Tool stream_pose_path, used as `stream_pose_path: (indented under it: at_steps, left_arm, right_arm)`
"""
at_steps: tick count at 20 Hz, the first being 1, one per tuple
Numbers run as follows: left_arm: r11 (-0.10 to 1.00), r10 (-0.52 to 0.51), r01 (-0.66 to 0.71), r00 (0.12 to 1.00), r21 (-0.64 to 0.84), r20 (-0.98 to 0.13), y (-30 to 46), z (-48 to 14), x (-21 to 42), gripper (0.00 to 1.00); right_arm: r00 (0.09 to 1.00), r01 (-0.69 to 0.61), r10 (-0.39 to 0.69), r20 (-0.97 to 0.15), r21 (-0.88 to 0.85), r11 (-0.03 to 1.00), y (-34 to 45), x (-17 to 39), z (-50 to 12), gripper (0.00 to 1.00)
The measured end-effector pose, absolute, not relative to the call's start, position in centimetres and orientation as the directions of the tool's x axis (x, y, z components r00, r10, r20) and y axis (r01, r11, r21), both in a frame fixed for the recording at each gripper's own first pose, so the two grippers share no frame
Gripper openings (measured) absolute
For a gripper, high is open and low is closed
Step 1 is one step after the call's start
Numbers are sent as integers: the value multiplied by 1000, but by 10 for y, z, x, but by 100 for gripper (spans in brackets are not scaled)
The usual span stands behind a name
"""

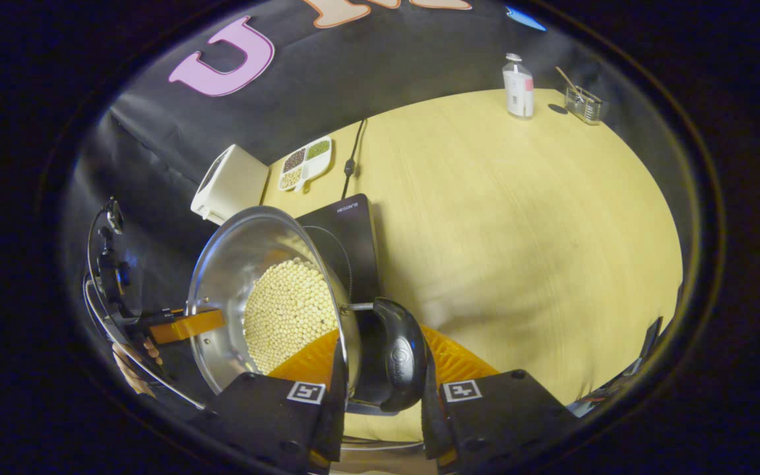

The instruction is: First push the handle of the pot to place it horizontally, then grasp the pot with both hands and set it on the induction cooktop.

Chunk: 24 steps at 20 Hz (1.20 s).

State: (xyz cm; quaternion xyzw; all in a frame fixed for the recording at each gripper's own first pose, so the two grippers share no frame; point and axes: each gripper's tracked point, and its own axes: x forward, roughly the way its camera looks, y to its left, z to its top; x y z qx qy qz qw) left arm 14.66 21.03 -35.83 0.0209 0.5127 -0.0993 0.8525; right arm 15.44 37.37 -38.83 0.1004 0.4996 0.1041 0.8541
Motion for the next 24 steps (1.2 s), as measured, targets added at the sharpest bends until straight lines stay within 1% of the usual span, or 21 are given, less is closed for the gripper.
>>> stream_pose_path:
  at_steps: [2, 8, 10, 11, 19, 22, 23, 24]
  left_arm:
    - [983, -136, 176, 459, -61, -878, 214, -361, 151, 64]
    - [990, -105, 137, 480, -44, -871, 217, -362, 155, 63]
    - [991, -93, 127, 485, -35, -870, 217, -362, 156, 65]
    - [992, -89, 121, 487, -33, -869, 216, -362, 156, 64]
    - [995, -76, 94, 506, -33, -859, 215, -363, 155, 64]
    - [995, -79, 86, 503, -41, -860, 214, -365, 154, 67]
    - [996, -83, 77, 503, -51, -860, 214, -366, 153, 65]
    - [996, -88, 70, 499, -61, -862, 213, -367, 152, 65]
  right_arm:
    - [481, -80, 282, -830, 279, 957, 379, 161, -394, 44]
    - [492, -83, 290, -821, 287, 954, 388, 182, -410, 44]
    - [488, -82, 293, -822, 291, 953, 391, 188, -416, 44]
    - [488, -83, 293, -822, 291, 953, 392, 190, -418, 44]
    - [496, -85, 289, -819, 285, 955, 398, 201, -424, 44]
    - [496, -91, 289, -818, 282, 955, 400, 204, -423, 44]
    - [506, -97, 288, -813, 278, 956, 401, 207, -422, 50]
    - [511, -104, 286, -811, 272, 957, 402, 208, -422, 44]
